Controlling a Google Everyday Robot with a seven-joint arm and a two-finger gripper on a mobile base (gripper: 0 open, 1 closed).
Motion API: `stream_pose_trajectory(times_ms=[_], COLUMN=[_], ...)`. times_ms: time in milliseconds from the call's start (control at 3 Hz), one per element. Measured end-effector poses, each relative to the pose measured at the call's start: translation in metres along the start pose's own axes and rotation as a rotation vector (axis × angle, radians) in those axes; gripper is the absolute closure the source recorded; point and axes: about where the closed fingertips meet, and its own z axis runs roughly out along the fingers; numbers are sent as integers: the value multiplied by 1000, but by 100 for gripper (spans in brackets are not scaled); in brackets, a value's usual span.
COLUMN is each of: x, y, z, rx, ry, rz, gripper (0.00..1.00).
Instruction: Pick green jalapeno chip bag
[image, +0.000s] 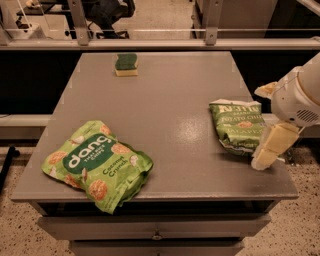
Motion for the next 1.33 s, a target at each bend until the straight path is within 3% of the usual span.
stream_pose_trajectory(times_ms=[667,1000,1333], x=[8,8,-12], y=[3,2,-6], z=[35,36,10], rx=[-50,-58,-36], ry=[-65,-94,-138], rz=[49,66,35], gripper=[38,62,85])
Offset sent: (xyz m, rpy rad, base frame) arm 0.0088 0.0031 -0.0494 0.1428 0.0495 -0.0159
